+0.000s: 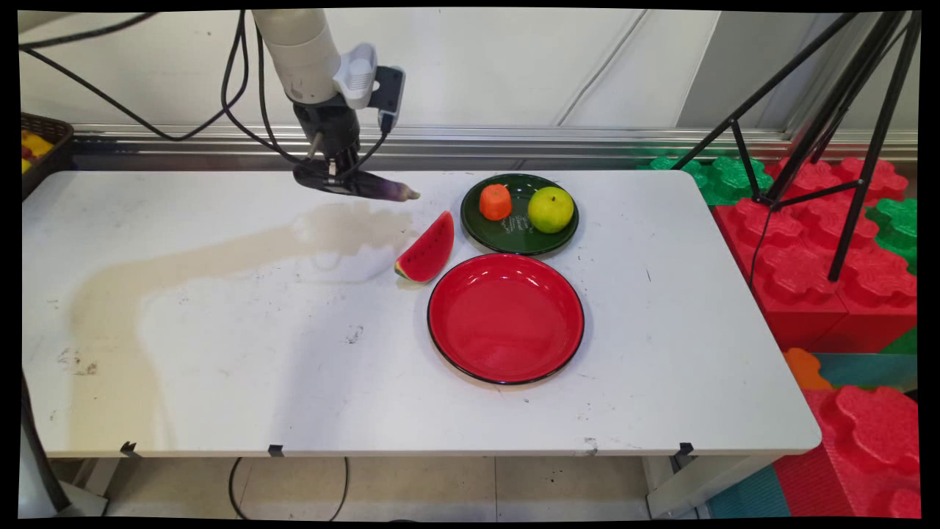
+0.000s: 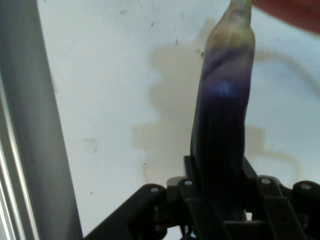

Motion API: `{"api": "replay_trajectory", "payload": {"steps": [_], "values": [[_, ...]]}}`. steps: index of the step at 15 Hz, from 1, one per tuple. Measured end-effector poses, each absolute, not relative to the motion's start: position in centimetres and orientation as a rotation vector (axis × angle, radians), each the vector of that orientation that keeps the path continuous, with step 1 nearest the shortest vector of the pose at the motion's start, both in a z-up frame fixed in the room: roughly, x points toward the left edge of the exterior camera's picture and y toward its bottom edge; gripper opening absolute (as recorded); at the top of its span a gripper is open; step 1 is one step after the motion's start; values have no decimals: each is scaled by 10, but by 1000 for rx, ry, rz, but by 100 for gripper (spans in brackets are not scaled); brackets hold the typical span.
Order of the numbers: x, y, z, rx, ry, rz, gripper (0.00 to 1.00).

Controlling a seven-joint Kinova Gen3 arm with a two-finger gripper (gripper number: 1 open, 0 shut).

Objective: Place the picked object on the table

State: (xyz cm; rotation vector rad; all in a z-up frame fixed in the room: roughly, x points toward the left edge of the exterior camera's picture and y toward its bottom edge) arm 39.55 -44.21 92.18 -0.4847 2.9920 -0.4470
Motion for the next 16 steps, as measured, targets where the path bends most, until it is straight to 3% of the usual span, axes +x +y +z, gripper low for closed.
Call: {"api": "replay_trajectory", "payload": {"steps": [16], "values": [[432,-492,843,-136,3057,-136,0]]}}
